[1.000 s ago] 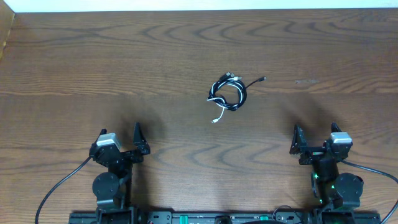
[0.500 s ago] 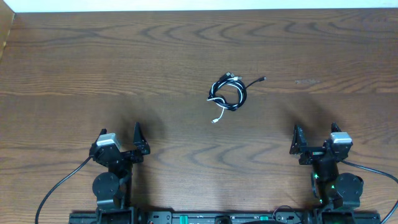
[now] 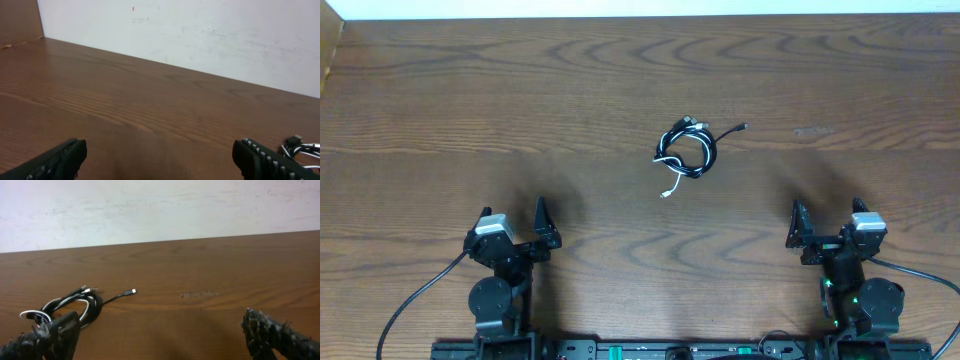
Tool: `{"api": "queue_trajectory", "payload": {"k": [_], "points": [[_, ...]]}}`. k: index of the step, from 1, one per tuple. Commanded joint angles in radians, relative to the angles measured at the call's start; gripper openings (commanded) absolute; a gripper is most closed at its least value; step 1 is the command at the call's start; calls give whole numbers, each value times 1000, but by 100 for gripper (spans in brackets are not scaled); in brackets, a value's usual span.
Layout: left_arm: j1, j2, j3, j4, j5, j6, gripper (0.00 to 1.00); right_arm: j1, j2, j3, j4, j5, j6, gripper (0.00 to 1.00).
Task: Untangle cables
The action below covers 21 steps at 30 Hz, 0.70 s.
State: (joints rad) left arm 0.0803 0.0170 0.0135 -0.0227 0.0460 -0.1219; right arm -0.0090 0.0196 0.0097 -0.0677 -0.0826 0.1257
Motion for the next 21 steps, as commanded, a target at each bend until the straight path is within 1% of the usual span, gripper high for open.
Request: {"api": "queue_trajectory", "payload": {"k": [1,13,15,17,21], "points": [[-5,1,-10,-48,-35,17,98,11,5,-4,-1,-2,8,99],[-5,1,-10,-48,-38,18,98,11,5,-4,-1,0,8,99],[-5,1,-10,-48,-68,22,98,11,5,-4,-1,1,8,99],[-5,1,-10,-48,-71,47,98,11,5,-4,-1,0,8,99],[-5,1,-9,-47,-69,51,98,11,5,-3,1,-30,8,99]]}}
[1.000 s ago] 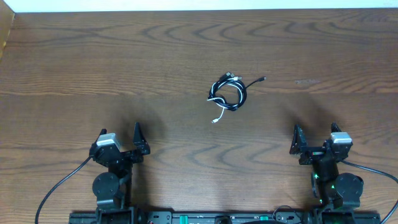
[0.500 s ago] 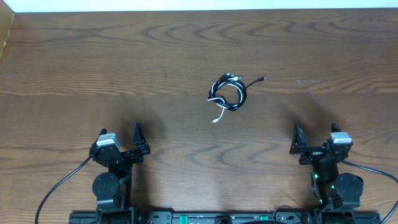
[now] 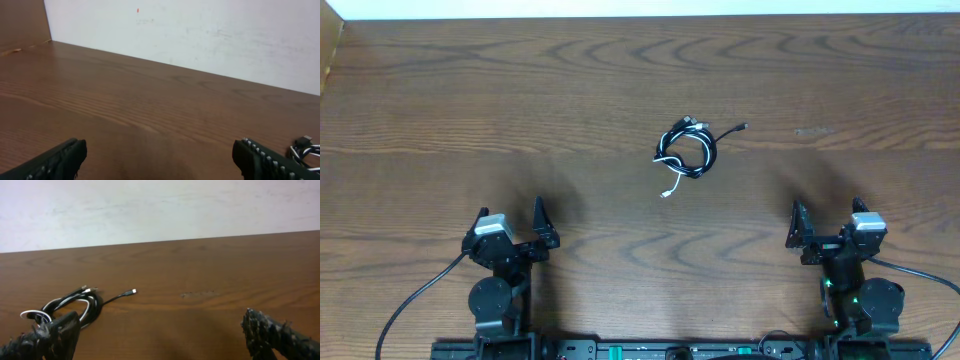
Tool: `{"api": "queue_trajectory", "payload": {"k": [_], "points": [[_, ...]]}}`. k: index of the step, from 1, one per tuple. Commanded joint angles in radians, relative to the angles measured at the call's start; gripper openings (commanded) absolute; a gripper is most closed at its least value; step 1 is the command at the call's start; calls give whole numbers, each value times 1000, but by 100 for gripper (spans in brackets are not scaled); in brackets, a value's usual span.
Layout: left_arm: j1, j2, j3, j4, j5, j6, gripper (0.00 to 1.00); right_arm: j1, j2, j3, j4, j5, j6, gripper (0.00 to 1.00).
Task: Untangle cables
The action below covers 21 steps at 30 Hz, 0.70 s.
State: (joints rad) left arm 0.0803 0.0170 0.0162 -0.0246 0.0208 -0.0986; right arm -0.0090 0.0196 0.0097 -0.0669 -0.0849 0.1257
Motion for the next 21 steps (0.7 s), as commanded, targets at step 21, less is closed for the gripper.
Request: {"api": "queue_trajectory", "payload": {"k": [21], "points": [[-6,513,599,-325,77,117,98,10,215,272,-90,-131,20,99]]}}
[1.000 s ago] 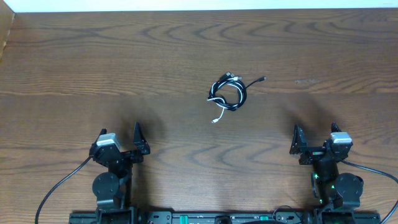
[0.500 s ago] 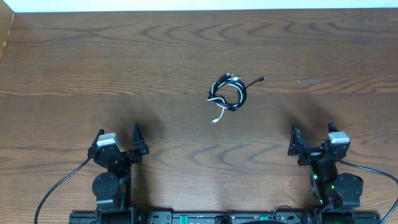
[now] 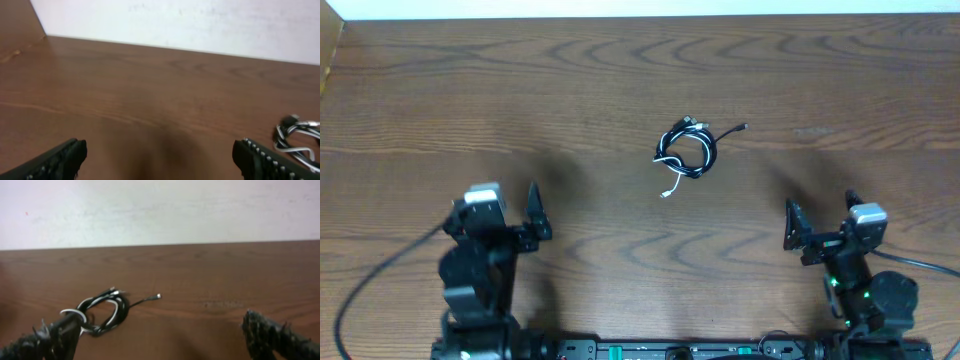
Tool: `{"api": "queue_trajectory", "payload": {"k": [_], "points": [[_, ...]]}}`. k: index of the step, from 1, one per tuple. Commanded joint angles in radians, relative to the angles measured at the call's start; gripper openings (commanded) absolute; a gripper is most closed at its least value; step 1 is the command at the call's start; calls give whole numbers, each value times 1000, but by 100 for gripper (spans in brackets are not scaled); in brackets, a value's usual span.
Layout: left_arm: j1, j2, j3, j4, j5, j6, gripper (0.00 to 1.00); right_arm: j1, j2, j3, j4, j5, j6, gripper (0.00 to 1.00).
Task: Untangle cables
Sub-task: 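Reach left gripper to the cable bundle and grasp it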
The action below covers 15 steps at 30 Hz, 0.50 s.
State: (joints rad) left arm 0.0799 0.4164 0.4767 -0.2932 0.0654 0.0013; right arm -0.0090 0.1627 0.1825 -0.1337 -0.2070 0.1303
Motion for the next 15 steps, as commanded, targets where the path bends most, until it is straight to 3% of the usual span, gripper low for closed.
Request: {"api": "queue_trajectory", "payload": {"k": [1,15], "points": [[-9,160,193,-96,33,17,98,10,108,136,-39,-10,16,99],[-229,758,857,-575,32,18,98,10,653,698,-394,-160,20,99]]}}
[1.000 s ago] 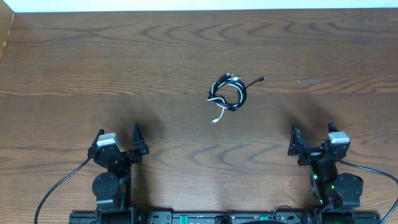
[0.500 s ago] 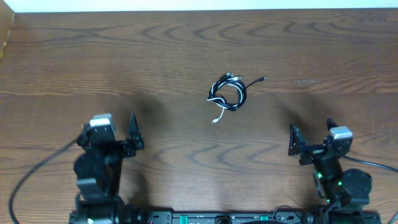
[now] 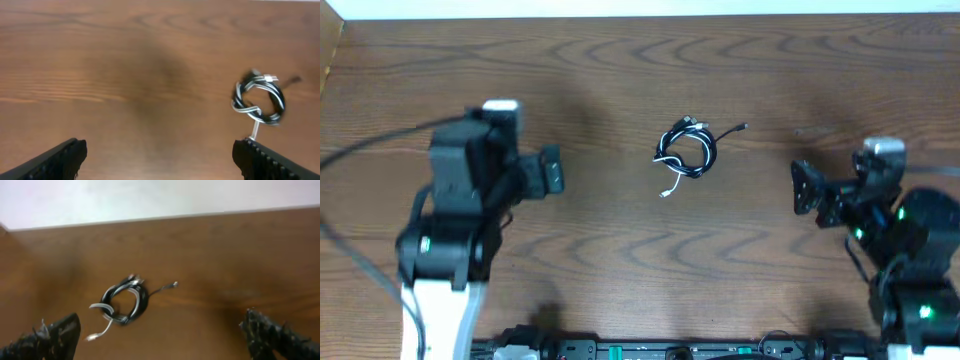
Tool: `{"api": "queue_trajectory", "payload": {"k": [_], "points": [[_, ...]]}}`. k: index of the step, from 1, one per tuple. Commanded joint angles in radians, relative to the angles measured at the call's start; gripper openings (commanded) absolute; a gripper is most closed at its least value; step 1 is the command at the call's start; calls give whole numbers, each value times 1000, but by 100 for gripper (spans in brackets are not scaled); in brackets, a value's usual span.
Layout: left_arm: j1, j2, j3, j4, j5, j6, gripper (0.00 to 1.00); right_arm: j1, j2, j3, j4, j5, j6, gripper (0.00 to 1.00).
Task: Untangle cables
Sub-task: 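Reach left gripper to the cable bundle and grasp it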
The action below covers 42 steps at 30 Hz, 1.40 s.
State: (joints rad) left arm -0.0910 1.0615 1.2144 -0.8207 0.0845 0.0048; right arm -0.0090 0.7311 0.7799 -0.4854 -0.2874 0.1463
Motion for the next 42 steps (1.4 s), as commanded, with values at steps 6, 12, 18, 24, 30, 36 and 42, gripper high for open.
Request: {"api": "queue_trajectory", "payload": {"k": [6,12,18,24,30,36,42], "points": [[-179,380,380,-202,13,13,98,8,286,310,-227,-124,-25,99],[-293,563,502,-233,21,11,98,-26,447,445,-339,-175,-97,99],[-366,636,502,-169,57,17,98,-64,512,452,-309,-74,-144,99],[-415,686,497,-121,233,252,98,-63,518,452,-320,-90,-145,99],[-430,815,497,-127,233,379,98,-62,518,451,-330,-89,-145,99],[-429,925,497,-142,187,524,68,-62,518,450,-354,-88,-145,98],[-430,1034,497,-112,188,579,57,-62,518,450,-365,-84,-145,98]]}}
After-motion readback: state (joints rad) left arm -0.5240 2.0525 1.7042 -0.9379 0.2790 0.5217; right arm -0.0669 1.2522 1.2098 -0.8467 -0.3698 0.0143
